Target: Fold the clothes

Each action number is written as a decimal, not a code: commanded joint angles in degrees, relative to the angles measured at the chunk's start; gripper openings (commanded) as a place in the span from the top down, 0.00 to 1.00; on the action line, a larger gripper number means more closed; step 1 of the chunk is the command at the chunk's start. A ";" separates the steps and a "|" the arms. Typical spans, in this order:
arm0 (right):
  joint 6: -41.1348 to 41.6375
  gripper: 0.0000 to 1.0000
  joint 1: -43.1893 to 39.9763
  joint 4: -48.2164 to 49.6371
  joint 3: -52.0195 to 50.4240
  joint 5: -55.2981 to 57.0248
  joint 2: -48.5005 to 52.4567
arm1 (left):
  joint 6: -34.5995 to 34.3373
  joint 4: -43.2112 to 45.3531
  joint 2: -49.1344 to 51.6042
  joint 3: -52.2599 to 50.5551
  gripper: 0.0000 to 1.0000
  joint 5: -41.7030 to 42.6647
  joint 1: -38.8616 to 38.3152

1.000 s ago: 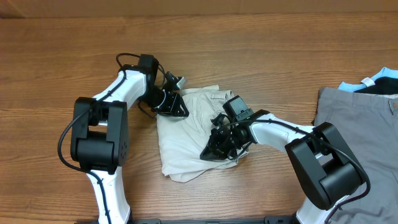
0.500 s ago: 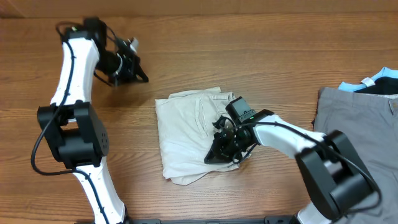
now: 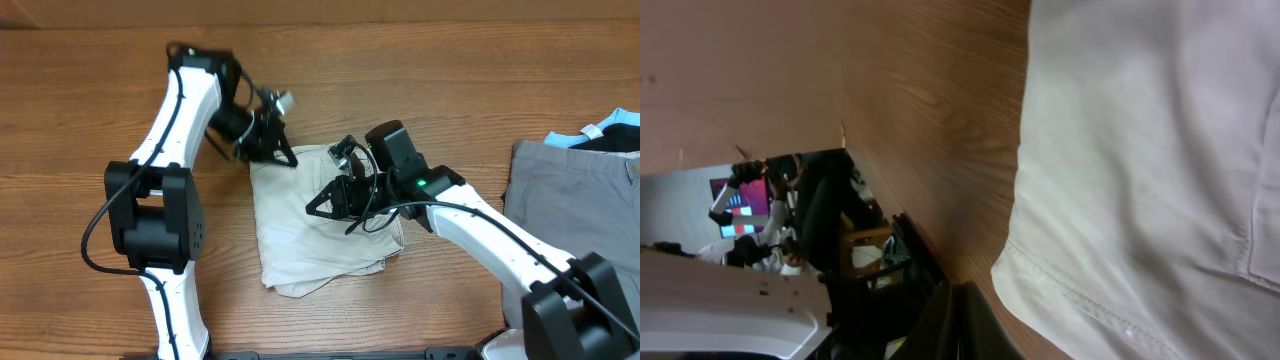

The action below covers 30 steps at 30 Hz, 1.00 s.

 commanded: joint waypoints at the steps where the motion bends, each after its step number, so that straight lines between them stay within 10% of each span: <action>1: 3.45 0.96 1.11 0.09 0.26 1.88 3.96 | 5.16 3.80 -0.50 -8.61 0.96 5.66 0.66; 16: 7.80 0.96 8.00 9.16 0.17 -1.84 21.09 | -14.93 43.63 -0.50 -33.51 0.94 0.61 0.76; 30: -7.48 0.96 9.07 -28.63 0.20 -1.44 21.22 | -19.63 44.24 -0.50 -24.11 0.88 0.44 8.04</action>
